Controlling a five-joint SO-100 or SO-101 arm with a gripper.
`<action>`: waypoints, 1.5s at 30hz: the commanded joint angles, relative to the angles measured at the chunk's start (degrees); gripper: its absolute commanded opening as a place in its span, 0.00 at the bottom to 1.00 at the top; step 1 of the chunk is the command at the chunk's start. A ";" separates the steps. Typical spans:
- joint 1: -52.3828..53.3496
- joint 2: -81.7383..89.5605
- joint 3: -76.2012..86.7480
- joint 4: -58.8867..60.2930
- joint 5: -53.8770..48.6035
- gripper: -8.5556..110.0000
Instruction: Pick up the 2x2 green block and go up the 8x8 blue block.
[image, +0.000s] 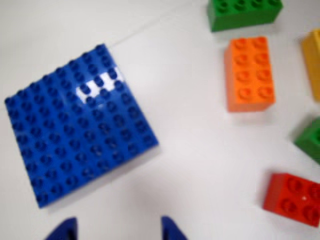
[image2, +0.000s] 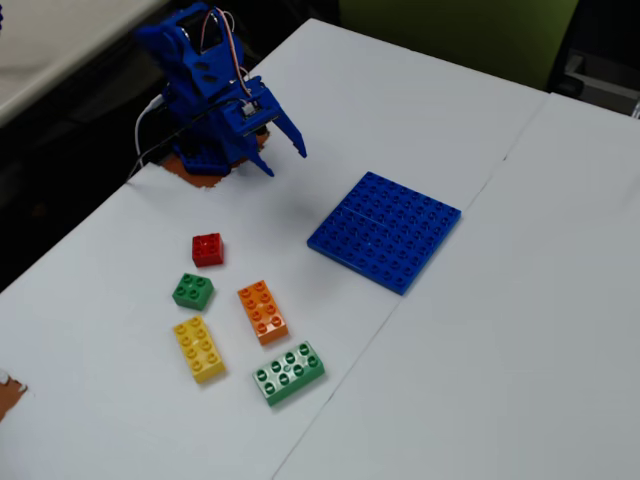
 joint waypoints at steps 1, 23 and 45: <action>5.19 -5.01 -7.29 0.53 -0.44 0.26; 29.53 -52.73 -34.89 -0.09 -6.86 0.32; 42.71 -78.40 -46.05 -11.25 -21.01 0.34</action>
